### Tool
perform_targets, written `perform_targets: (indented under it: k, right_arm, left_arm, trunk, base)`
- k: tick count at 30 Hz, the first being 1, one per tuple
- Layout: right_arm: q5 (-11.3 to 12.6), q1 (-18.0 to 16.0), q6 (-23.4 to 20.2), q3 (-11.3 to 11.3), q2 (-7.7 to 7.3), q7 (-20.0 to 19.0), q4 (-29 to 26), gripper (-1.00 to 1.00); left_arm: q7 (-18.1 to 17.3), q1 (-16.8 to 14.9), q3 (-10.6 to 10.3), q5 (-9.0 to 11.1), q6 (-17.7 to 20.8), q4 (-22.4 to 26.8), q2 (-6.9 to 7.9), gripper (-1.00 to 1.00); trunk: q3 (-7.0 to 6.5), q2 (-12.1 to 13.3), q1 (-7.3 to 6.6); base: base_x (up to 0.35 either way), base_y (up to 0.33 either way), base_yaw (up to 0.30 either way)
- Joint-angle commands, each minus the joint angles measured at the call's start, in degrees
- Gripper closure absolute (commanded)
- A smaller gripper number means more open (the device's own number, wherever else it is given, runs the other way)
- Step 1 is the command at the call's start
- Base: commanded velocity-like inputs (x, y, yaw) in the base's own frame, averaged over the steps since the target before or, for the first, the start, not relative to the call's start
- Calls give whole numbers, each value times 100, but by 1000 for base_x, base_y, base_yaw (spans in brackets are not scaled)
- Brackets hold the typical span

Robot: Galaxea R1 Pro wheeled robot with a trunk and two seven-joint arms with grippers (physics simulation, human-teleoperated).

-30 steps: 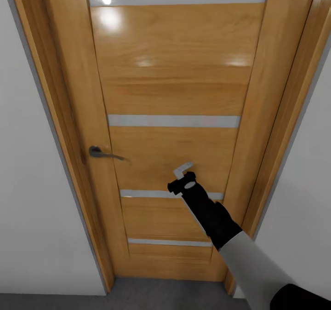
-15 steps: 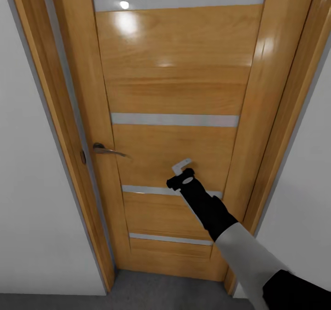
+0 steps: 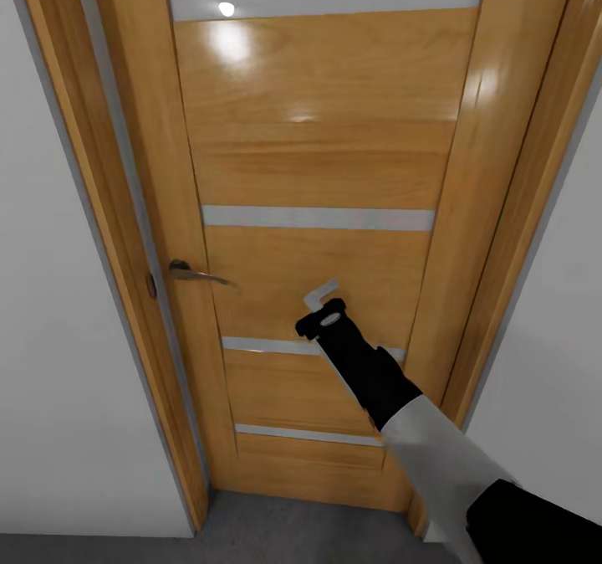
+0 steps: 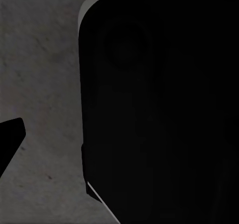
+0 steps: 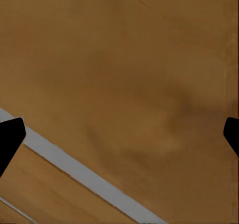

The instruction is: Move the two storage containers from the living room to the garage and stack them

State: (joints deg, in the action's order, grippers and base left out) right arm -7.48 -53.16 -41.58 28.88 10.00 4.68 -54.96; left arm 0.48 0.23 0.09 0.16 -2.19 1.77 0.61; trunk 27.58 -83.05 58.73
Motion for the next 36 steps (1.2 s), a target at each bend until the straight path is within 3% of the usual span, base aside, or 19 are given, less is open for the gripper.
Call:
perform_targets:
  k: [1, 10, 14, 23, 29, 36]
  right_arm:
    - [-29, -86, -23, 11, 0, 4, 99, -100]
    - [-8, -426, 171, 6, 0, 6, 792, -100]
    - [1, -800, 460, 5, 0, 6, 1502, -100]
    - [-17, -810, 353, 7, 0, -33, 971, -100]
    - [-1, -810, 12, 6, 0, -73, 440, -100]
    - [9, -810, 23, -6, 0, -50, 287, -100]
  left_arm:
    - [5, 1, 0, 1, -9, 8, 0, -100]
    - [5, 1, 0, 1, -9, 8, 0, -100]
    - [5, -1, 0, 1, -9, 8, 0, -100]
    - [5, -3, 0, 1, -9, 8, 0, -100]
    - [5, -2, 0, 1, -9, 9, 0, -100]
    - [5, 0, 0, 1, -9, 8, 0, -100]
  trunk:
    - [5, -3, 0]
    - [5, -3, 0]
    - [5, -3, 0]
    - [5, -3, 0]
    - [5, -3, 0]
    - [5, -3, 0]
  base:
    - [0, 0, 0]
    - [0, 0, 0]
    - [0, 0, 0]
    - [0, 0, 0]
    - [0, 0, 0]
    - [0, 0, 0]
